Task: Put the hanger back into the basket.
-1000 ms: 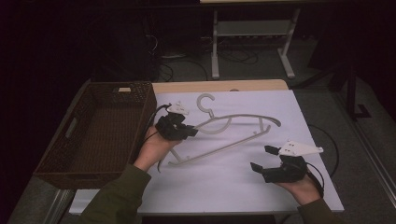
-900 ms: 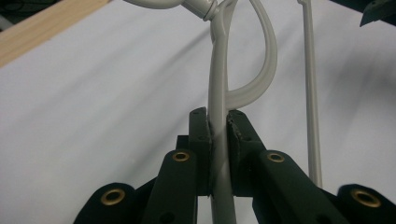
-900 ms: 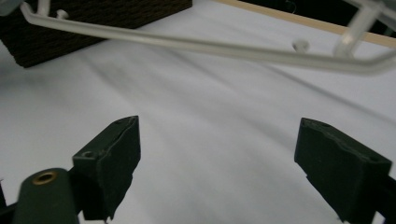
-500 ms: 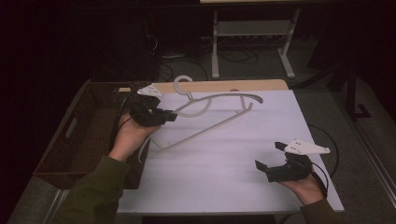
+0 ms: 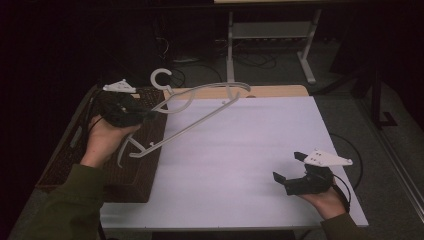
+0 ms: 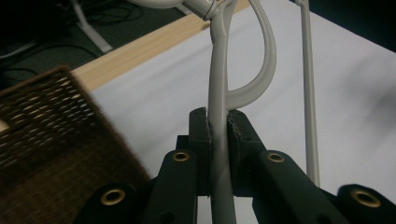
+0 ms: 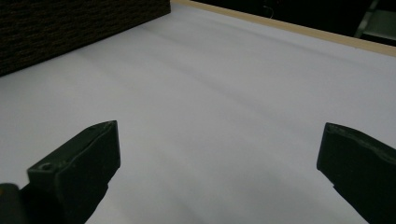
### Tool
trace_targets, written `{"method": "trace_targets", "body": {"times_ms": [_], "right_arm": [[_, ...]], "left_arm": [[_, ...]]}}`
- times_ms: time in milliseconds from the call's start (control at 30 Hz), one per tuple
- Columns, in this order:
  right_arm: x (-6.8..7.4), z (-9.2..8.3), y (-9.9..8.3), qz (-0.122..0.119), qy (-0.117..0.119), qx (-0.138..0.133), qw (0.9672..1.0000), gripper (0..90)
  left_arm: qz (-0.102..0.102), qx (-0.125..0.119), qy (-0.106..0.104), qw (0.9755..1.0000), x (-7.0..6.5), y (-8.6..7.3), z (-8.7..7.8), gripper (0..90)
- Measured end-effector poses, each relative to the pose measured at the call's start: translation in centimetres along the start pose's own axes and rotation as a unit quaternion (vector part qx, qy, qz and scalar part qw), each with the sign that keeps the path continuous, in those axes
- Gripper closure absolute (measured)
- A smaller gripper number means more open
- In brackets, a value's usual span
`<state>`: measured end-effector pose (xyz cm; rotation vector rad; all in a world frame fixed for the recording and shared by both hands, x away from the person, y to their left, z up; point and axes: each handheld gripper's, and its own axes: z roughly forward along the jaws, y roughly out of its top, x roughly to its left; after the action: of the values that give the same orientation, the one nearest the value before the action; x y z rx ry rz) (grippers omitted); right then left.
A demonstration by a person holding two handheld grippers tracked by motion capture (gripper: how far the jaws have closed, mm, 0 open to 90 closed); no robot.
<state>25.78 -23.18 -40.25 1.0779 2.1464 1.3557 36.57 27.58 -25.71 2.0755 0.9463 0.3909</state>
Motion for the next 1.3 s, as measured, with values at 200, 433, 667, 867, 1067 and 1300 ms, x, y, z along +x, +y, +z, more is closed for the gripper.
{"method": "trace_targets", "body": {"times_ms": [200,433,667,867,1067,1300], "right_arm": [[0.1,0.1,0.0,0.001,0.0,-0.003,1.0,0.0],[0.1,0.2,0.0,0.0,-0.003,-0.004,1.0,0.0],[0.0,0.2,-0.1,-0.001,-0.006,-0.006,1.0,0.0],[0.0,0.2,-0.1,-0.002,-0.007,-0.005,1.0,0.0],[0.0,0.2,-0.1,0.002,-0.009,-0.005,1.0,0.0],[0.0,0.2,-0.1,0.004,-0.009,-0.004,0.9999,0.0]], "left_arm": [[-0.014,-0.004,0.026,0.9996,2.0,-1.2,-2.0,82.3],[-0.03,-0.005,0.06,0.9978,4.6,-3.1,-4.3,82.3],[-0.039,-0.011,0.092,0.9949,7.4,-5.1,-6.6,82.3],[-0.047,-0.005,0.117,0.992,9.2,-6.7,-7.8,82.3],[-0.062,0.003,0.139,0.9883,11.4,-8.9,-9.1,82.3],[-0.065,0.021,0.16,0.9848,12.4,-10.1,-9.5,82.3]]}}
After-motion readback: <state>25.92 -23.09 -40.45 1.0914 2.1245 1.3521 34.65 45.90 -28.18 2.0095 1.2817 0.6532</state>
